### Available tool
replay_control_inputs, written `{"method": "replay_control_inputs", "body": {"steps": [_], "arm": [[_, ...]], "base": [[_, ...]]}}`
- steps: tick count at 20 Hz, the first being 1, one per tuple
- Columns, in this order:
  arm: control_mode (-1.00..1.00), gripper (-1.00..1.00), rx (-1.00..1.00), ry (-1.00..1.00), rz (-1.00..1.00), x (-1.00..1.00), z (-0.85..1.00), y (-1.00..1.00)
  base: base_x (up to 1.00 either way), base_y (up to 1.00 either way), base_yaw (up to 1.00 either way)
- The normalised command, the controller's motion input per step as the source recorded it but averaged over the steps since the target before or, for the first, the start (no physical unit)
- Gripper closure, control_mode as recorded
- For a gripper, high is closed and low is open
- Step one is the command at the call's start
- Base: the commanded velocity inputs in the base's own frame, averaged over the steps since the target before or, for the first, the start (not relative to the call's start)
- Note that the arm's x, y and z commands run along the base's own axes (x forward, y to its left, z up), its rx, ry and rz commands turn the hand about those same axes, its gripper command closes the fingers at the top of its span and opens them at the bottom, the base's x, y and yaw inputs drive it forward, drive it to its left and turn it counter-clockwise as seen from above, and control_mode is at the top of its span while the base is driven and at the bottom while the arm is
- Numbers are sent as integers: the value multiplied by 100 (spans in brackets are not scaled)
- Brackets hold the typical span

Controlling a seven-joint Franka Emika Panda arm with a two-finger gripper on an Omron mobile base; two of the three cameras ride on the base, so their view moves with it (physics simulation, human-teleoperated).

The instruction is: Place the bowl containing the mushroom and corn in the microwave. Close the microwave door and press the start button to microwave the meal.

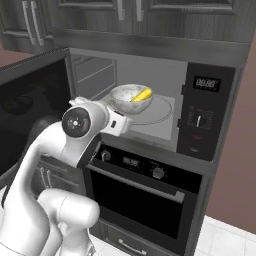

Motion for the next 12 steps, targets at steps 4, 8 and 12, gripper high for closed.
{"method": "replay_control_inputs", "body": {"steps": [4, 8, 12], "arm": [[-100, -100, -50, 4, 27, -100, 31, 41], [-100, -100, -46, 15, 18, -100, 31, 43], [-100, -100, -44, 18, 12, -87, 20, 62]], "base": [[0, 0, 0], [0, 0, 0], [0, 0, 0]]}}
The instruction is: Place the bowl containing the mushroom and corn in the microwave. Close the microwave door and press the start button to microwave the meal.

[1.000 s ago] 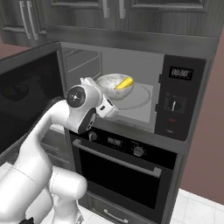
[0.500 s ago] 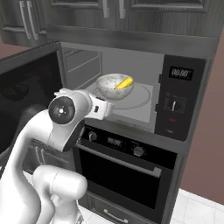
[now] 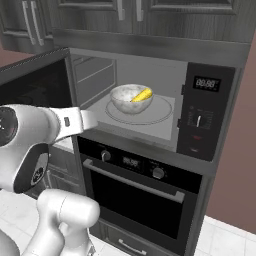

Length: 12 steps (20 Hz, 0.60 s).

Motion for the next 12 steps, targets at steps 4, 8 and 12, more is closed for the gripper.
{"method": "replay_control_inputs", "body": {"steps": [4, 8, 12], "arm": [[-100, -100, -43, 4, 9, -73, -4, 62], [-100, -100, -32, -5, 9, -52, -48, 45], [-100, -100, -28, -1, 3, -45, -16, 57]], "base": [[0, 0, 0], [0, 0, 0], [0, 0, 0]]}}
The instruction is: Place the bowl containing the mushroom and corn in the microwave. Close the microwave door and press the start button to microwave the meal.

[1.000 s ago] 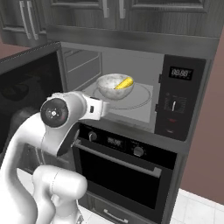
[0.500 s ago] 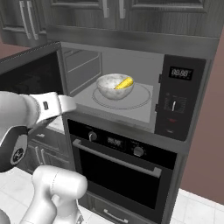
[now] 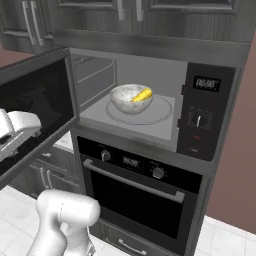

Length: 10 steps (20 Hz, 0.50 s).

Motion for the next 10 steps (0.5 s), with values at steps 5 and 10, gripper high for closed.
{"method": "replay_control_inputs", "body": {"steps": [5, 10], "arm": [[-100, -100, -28, 0, 0, -65, 0, 74], [-100, -100, -31, 0, 0, -34, -2, 99]], "base": [[0, 0, 0], [0, 0, 0]]}}
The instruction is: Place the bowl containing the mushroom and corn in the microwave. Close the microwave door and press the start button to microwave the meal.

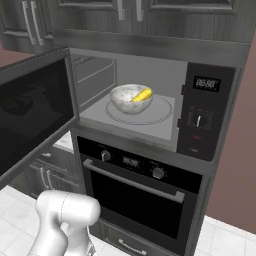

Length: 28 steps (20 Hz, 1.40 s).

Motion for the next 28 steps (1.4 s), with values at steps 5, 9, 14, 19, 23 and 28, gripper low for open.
{"method": "replay_control_inputs", "body": {"steps": [5, 9, 14, 19, 23, 28], "arm": [[-100, -100, -28, 0, 0, 0, 0, 100], [-100, -100, -22, 0, 0, 8, -19, 84], [-100, -100, -22, 0, 0, 20, -30, 90], [-100, -100, -19, 0, -3, 45, -18, 84], [-100, -100, -15, 0, -8, 68, -11, 54], [-100, -100, -15, 0, -15, 73, -7, 25]], "base": [[0, 0, 0], [0, 0, 0], [0, 0, 0], [0, 0, 0], [0, 0, 0], [0, 0, 0]]}}
